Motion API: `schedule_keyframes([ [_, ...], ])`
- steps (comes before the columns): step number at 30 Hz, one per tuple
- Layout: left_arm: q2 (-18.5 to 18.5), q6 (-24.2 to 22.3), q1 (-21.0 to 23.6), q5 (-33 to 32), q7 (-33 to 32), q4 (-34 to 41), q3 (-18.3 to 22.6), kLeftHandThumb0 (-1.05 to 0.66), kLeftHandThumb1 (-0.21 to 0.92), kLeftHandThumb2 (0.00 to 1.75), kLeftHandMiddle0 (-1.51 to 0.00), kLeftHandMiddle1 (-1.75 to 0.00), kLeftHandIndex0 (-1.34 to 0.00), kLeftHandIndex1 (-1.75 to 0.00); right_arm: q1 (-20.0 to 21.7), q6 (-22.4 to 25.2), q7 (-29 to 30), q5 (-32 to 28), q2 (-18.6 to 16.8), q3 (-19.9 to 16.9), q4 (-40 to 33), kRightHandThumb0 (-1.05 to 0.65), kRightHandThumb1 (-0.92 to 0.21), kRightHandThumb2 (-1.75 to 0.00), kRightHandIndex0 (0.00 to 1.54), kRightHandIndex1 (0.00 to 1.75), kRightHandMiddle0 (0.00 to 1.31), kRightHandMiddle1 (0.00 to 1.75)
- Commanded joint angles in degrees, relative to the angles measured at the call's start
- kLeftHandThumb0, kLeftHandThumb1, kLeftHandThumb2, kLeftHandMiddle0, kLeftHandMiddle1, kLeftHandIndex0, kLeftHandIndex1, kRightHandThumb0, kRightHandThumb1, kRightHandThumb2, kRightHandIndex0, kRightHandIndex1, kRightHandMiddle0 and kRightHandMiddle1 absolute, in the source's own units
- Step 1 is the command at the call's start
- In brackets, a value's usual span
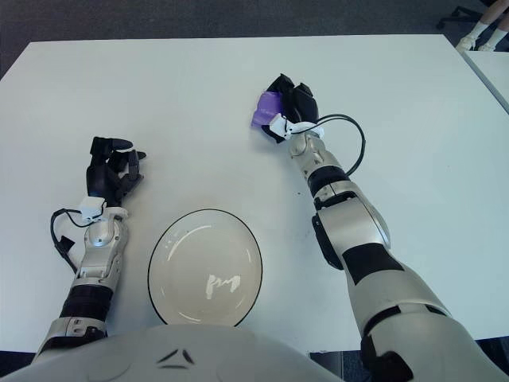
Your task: Put the tissue paper into the plate.
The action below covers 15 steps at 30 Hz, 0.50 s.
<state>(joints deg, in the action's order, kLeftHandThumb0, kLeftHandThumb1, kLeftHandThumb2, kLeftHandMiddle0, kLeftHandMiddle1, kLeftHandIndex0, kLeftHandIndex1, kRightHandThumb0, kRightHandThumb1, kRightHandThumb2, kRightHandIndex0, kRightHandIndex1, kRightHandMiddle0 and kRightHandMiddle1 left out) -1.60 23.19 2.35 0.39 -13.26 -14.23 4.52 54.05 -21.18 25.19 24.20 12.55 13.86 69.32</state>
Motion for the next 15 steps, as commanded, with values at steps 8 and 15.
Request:
schedule_keyframes([
  [8, 3.4, -1.25, -8.13, 0.43, 0.52, -11.51, -0.92, -0.36, 0.79, 0.72, -0.46, -1.3, -0.26, -1.75, -7.04, 0.62, -18.89, -19.13, -6.88, -14.93, 1.4, -0.12, -0.22, -1.54, 1.41, 1.75, 1.18, 1.75],
  [15, 3.33, -0.8, -7.97, 0.72, 0.52, -11.83, -1.0, -0.36, 0.8, 0.7, -0.46, -1.3, -0.25, -1.75, -7.12, 2.76, -29.31, -29.21, -8.77, -20.76, -5.8, -0.1, -0.21, -1.55, 1.39, 1.75, 1.17, 1.75],
])
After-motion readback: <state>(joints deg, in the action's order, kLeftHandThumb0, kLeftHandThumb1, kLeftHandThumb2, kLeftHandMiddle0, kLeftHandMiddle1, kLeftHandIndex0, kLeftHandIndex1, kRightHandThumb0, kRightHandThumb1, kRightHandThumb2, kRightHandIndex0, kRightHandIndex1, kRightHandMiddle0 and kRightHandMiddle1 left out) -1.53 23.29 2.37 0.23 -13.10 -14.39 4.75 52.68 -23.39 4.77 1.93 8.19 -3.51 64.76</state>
